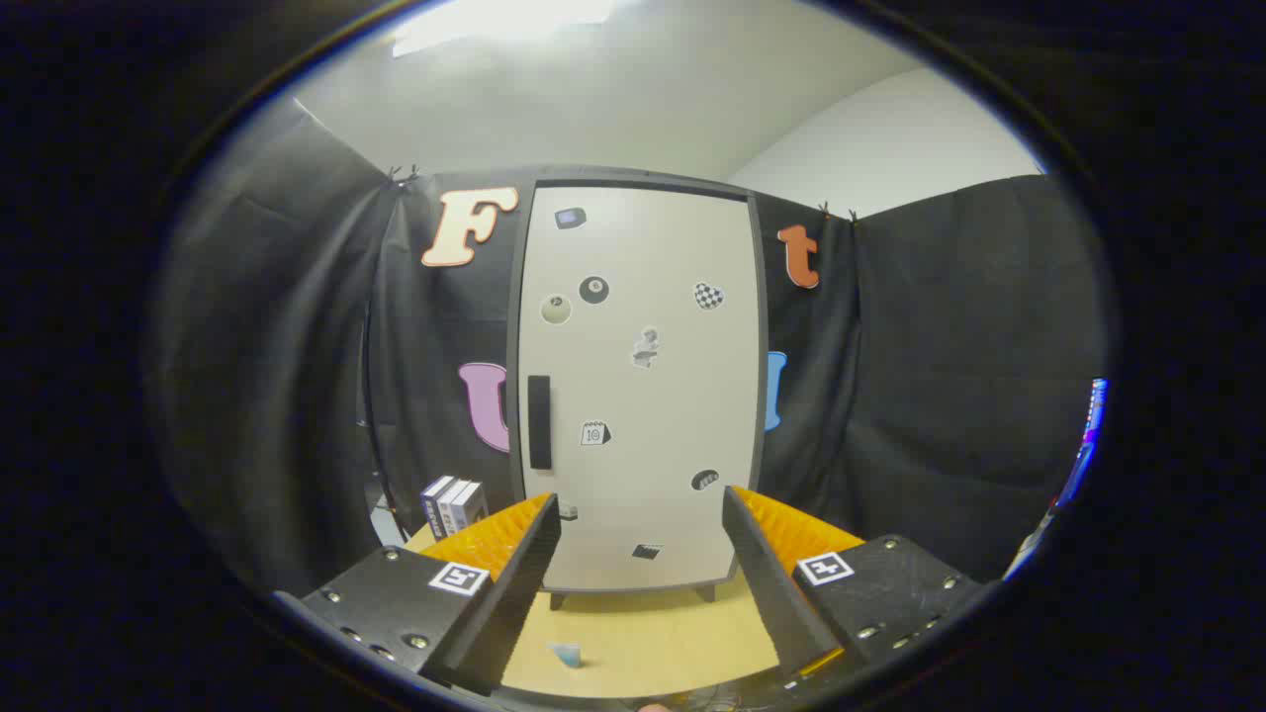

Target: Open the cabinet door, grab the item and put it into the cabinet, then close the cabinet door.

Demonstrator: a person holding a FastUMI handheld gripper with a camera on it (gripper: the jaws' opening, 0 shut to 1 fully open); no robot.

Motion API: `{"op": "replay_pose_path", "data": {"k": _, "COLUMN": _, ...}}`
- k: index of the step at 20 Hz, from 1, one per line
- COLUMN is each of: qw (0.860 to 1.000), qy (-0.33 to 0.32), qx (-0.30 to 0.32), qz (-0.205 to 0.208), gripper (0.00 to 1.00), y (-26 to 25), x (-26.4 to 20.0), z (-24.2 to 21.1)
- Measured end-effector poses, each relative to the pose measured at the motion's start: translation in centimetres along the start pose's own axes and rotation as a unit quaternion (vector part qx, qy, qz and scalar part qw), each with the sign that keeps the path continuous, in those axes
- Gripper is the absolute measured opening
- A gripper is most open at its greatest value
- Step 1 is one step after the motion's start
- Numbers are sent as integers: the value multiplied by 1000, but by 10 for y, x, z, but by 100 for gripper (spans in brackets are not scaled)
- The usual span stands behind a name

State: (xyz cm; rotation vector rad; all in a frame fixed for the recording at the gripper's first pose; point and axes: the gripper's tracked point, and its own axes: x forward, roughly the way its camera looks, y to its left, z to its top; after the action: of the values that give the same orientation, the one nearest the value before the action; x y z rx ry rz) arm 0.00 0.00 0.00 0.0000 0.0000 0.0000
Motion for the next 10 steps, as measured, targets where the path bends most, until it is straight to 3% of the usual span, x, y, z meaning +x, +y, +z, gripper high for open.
{"op": "replay_pose_path", "data": {"k": 10, "qw": 1000, "qy": 6, "qx": -1, "qz": 0, "gripper": 98, "y": -4, "x": 15, "z": -3}}
